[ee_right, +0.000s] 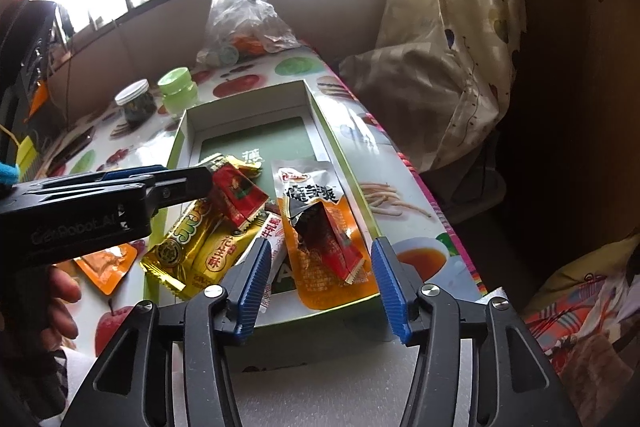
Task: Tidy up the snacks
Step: 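Open both grippers to drop the two packets into the green box, then withdraw both grippers from the box back over the snack pile, then lower the right gripper onto the orange konjac packet and close on it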
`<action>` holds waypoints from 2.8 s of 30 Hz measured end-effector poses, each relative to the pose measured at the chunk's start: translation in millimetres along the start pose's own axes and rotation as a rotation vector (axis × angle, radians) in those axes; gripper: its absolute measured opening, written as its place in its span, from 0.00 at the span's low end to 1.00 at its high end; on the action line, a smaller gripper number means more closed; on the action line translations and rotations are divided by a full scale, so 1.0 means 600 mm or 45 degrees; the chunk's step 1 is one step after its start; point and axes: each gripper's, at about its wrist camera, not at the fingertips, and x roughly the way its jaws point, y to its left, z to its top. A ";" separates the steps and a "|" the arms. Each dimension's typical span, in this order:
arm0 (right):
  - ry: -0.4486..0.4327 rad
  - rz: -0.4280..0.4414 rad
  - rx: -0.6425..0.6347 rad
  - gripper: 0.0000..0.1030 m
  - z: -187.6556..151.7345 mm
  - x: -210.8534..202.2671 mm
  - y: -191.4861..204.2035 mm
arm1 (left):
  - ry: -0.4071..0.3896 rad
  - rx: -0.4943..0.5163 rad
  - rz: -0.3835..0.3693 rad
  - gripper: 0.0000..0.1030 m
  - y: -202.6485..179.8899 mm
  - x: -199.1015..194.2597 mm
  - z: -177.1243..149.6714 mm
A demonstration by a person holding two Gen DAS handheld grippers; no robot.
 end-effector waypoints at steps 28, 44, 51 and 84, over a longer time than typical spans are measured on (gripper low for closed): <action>-0.068 0.091 -0.105 0.52 -0.007 -0.049 0.074 | -0.156 -0.026 0.119 0.51 0.043 -0.115 -0.055; -0.025 0.235 -0.263 0.52 -0.007 -0.031 0.160 | -0.145 -0.159 0.174 0.51 0.121 -0.140 -0.100; 0.022 0.300 -0.400 0.52 -0.006 -0.010 0.218 | -0.173 -0.306 0.255 0.51 0.191 -0.174 -0.131; 0.356 0.471 -0.870 0.61 0.000 0.104 0.363 | -0.126 -0.497 0.282 0.51 0.294 -0.175 -0.181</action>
